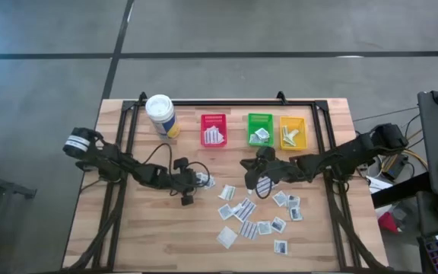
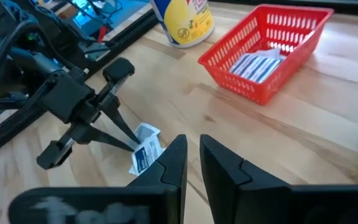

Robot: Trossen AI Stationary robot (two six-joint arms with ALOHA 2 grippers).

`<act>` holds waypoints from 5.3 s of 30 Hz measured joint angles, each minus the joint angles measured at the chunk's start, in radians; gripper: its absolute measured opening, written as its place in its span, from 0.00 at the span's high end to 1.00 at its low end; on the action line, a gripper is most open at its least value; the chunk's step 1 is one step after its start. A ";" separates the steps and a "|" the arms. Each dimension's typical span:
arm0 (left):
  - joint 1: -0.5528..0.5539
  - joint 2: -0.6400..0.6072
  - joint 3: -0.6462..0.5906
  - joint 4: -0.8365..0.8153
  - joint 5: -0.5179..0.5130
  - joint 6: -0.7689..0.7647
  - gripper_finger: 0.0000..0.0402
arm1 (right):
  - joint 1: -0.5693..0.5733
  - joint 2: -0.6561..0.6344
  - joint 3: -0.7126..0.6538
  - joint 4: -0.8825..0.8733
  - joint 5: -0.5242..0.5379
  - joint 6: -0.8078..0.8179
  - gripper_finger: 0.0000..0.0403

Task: Pick & Place First Aid Supplies
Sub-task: Put the alcohol pad in the green bin

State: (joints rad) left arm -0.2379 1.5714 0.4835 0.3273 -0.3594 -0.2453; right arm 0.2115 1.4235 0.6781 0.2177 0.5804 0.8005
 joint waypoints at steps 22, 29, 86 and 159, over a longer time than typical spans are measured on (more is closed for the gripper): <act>-0.002 0.000 -0.016 0.007 0.003 -0.062 0.84 | -0.004 0.289 0.155 0.105 -0.076 0.000 0.89; -0.002 0.001 -0.017 0.035 0.008 -0.098 0.85 | -0.004 0.293 0.155 0.106 -0.084 0.003 0.81; -0.005 0.158 -0.013 0.301 0.045 -0.175 0.92 | -0.078 0.616 0.409 -0.076 -0.258 0.193 0.72; -0.007 0.158 -0.013 0.300 0.020 -0.147 0.92 | -0.129 0.613 0.463 -0.119 -0.452 0.171 0.77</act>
State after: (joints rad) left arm -0.2447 1.7298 0.4706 0.6277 -0.3389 -0.3920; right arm 0.0826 2.0365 1.1408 0.0984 0.1282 0.9714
